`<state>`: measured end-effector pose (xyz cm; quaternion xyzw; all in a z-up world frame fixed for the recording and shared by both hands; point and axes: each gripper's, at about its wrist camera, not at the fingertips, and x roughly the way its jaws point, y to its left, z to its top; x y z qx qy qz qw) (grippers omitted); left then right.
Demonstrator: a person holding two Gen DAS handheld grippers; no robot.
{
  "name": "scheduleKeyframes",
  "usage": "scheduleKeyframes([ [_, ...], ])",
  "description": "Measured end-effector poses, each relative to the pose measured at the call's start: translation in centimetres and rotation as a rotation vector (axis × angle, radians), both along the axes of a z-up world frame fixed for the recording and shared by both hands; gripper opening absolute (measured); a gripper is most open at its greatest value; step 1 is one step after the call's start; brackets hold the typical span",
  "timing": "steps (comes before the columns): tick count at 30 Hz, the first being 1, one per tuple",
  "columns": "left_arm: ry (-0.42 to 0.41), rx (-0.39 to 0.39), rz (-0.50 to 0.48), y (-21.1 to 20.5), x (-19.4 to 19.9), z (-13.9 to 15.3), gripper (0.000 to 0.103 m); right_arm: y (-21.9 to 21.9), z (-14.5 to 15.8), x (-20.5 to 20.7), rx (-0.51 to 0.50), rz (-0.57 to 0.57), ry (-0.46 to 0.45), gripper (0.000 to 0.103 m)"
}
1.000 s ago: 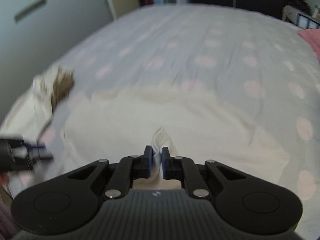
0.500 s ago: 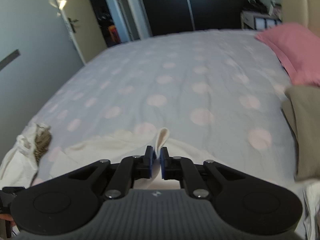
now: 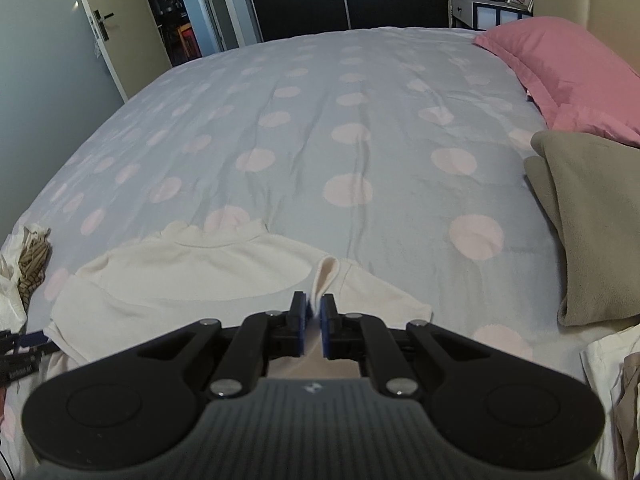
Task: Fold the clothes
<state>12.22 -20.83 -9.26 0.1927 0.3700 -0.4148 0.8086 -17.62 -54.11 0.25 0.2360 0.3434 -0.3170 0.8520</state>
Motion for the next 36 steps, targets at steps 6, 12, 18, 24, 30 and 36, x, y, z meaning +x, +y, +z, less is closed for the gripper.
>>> scheduleKeyframes([
  [6,-0.071,0.068,0.033,0.3,-0.3,0.8,0.005,-0.4,-0.5,-0.7,-0.002,-0.029,0.023,0.008],
  [12,-0.155,0.142,-0.059,1.8,-1.7,-0.2,0.005,-1.0,-2.1,-1.8,-0.024,-0.081,0.082,0.004],
  [18,-0.113,0.218,-0.047,2.5,-1.1,-1.2,0.005,-0.8,-7.1,-1.2,0.048,-0.062,0.2,0.004],
  [24,-0.082,0.153,0.008,3.6,0.0,0.9,0.007,-1.9,-7.2,-3.6,0.081,-0.141,0.138,0.021],
  [30,-0.048,0.106,0.03,2.6,0.4,1.5,0.013,-2.9,-7.4,-3.2,0.109,-0.144,0.026,0.031],
  [36,-0.025,0.086,0.04,1.8,0.9,1.2,0.016,-3.4,-8.3,-1.6,0.116,-0.096,0.03,0.002],
])
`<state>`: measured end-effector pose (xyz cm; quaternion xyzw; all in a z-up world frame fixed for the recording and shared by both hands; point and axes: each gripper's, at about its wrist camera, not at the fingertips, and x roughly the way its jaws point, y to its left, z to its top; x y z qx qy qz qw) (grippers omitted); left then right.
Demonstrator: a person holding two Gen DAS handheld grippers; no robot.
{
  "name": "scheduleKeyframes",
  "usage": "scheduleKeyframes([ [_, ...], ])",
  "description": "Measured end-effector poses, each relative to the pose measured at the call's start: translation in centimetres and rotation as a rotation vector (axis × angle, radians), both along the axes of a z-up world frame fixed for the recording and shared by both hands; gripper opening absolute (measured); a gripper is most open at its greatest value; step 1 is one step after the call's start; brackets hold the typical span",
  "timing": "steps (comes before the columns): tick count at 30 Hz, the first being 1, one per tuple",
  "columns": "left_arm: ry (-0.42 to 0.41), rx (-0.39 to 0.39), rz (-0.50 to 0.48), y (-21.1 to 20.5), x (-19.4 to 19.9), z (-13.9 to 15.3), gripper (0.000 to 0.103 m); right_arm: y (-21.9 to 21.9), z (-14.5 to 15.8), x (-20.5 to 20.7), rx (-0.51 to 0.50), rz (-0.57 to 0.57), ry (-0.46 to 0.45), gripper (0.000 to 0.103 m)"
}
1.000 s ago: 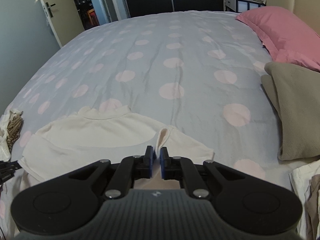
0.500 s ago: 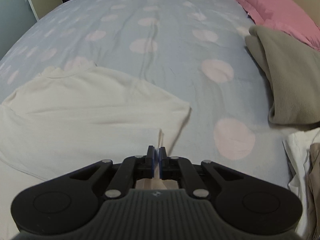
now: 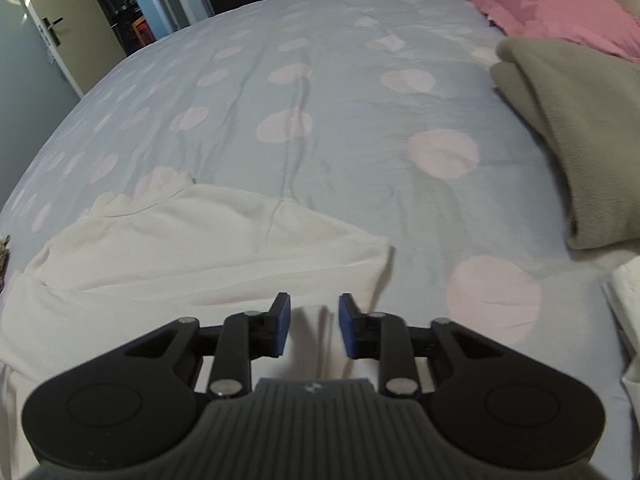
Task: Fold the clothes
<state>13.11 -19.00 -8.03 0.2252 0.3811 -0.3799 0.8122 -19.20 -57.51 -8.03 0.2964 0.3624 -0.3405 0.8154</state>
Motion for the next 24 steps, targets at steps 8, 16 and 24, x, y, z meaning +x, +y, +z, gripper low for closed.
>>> scheduleKeyframes([
  [8,0.024,0.027,0.017,-0.8,0.3,-1.0,0.016,-0.1,2.0,0.5,-0.124,-0.023,-0.008,0.002],
  [16,0.021,0.017,0.032,0.0,0.2,-0.1,0.024,-0.3,0.6,0.1,-0.095,-0.046,0.075,0.016],
  [24,0.041,0.011,0.04,0.8,-0.6,0.4,0.031,1.7,1.3,-2.4,0.032,-0.03,-0.025,0.039],
])
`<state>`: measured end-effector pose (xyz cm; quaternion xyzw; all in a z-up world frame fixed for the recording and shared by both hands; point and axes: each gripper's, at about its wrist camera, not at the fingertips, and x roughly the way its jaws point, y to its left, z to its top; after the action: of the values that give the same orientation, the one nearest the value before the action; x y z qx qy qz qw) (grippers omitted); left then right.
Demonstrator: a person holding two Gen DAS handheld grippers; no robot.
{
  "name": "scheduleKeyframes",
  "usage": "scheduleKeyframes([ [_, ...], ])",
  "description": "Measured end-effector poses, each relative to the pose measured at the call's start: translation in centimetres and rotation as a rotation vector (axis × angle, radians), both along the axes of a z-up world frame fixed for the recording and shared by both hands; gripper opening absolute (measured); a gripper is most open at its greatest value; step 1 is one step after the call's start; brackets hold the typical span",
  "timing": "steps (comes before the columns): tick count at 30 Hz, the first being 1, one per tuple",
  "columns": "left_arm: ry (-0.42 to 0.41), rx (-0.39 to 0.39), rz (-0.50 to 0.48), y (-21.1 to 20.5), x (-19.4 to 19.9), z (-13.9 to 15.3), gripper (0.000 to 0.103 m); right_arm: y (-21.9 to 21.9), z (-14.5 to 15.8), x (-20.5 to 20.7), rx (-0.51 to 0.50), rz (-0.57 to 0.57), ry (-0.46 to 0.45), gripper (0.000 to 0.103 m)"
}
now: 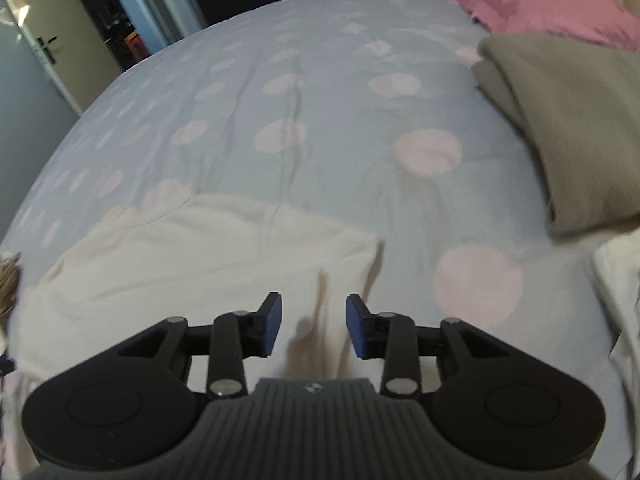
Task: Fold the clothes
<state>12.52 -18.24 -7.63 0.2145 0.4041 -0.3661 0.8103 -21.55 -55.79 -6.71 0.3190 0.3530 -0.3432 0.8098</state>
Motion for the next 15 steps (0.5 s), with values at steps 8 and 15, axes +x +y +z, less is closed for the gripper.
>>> scheduleKeyframes([
  [8,0.025,-0.006,0.014,0.7,-1.1,0.5,0.032,2.2,-2.1,-1.1,0.059,0.065,0.081,0.005],
  [15,0.01,0.006,0.006,1.2,-2.1,1.2,0.039,1.8,-2.3,-3.2,0.11,-0.006,0.121,0.009],
])
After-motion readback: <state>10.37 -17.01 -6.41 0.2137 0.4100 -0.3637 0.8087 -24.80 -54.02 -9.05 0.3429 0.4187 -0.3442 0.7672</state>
